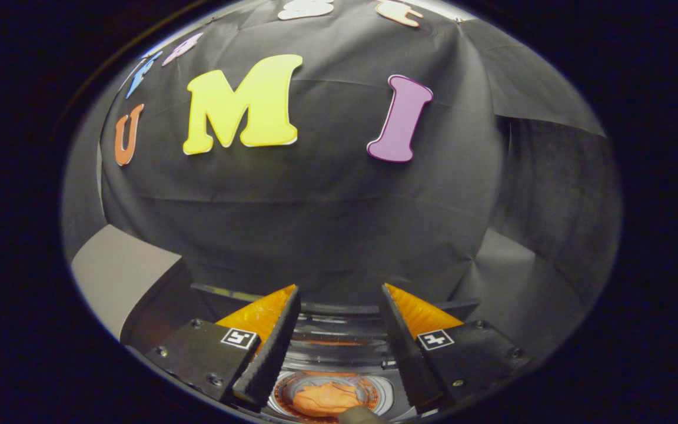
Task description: Put the clothes into the washing machine and then close the washing machine lid.
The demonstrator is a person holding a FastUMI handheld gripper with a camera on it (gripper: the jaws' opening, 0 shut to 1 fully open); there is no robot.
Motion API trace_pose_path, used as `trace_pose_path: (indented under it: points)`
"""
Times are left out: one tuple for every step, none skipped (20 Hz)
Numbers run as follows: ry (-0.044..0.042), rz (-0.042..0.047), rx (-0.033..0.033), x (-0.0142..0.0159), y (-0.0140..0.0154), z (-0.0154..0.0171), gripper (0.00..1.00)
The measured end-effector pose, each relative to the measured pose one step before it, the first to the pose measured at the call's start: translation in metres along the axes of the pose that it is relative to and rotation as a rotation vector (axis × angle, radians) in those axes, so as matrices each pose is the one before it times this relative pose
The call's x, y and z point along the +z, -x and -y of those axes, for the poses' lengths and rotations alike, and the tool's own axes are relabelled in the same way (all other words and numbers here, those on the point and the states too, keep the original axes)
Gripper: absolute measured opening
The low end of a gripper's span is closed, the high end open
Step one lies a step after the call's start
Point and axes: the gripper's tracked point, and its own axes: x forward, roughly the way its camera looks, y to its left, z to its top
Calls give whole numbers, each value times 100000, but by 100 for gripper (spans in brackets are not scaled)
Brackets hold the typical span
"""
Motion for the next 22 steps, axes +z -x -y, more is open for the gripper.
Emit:
trace_pose_path:
  points:
    - [-1049,-287,244,25,-617,156,85]
    - [-845,-590,228,114,-607,42,85]
    - [-698,-709,-66,-8,-453,157,85]
    - [-725,-338,128,-46,-665,59,85]
    - [-485,-923,-208,-177,-781,110,85]
    - [-930,-774,558,-209,-644,-69,85]
    - [-1270,-633,74,-226,-915,132,85]
    - [-1121,-859,-85,-354,-783,87,85]
    - [-410,-3088,-1172,-945,-578,315,85]
    - [-345,2696,865,429,151,8,85]
    - [898,-40,-951,-419,-606,323,86]
    - [-489,2913,1121,1035,190,379,91]
    - [-1064,-206,710,-912,-532,-274,96]
    - [510,1283,293,24,202,-36,100]
    - [236,792,-92,64,-100,72,100]
    - [-191,1196,62,125,-27,1,100]
    - [-509,1889,125,91,-45,-76,100]
    - [206,1679,13,48,69,-101,100]
    - [357,1824,216,-81,80,131,100]
    - [-472,2119,226,-48,230,-11,100]
    - [-99,2551,444,-192,665,11,100]
    - [117,1863,398,-135,312,-22,100]
